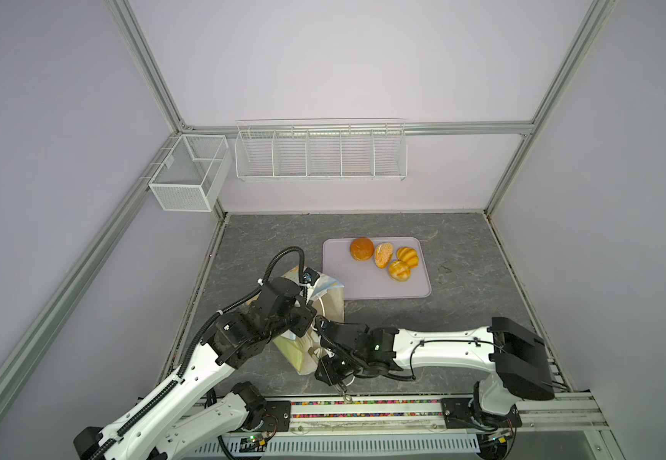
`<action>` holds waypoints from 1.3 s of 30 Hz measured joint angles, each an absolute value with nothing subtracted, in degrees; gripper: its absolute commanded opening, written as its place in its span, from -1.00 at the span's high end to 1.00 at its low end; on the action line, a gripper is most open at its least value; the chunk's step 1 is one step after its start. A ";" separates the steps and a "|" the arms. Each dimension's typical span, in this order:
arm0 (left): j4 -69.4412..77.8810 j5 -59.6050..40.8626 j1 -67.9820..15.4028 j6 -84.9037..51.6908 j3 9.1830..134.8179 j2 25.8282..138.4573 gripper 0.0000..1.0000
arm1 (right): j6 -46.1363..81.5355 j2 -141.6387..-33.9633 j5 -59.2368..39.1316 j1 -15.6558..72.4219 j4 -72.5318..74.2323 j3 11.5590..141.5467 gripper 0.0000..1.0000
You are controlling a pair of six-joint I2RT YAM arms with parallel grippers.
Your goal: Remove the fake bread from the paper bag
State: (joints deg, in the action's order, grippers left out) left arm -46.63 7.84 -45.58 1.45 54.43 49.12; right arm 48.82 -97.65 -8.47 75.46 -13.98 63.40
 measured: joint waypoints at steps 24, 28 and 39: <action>-45.08 5.91 -45.89 0.69 54.43 52.95 1.00 | 51.70 -101.67 -13.08 72.47 -12.23 67.07 0.06; -44.99 6.22 -45.63 0.56 54.43 52.77 1.00 | 52.18 -102.37 -12.62 72.47 -14.72 69.06 0.04; -45.34 9.02 -44.58 0.54 53.84 52.10 1.00 | 51.99 -107.53 -7.86 71.59 -20.38 74.04 0.11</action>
State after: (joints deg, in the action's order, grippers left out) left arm -45.34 9.02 -44.58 0.54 53.84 52.10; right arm 51.99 -107.53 -7.86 71.59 -20.38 74.04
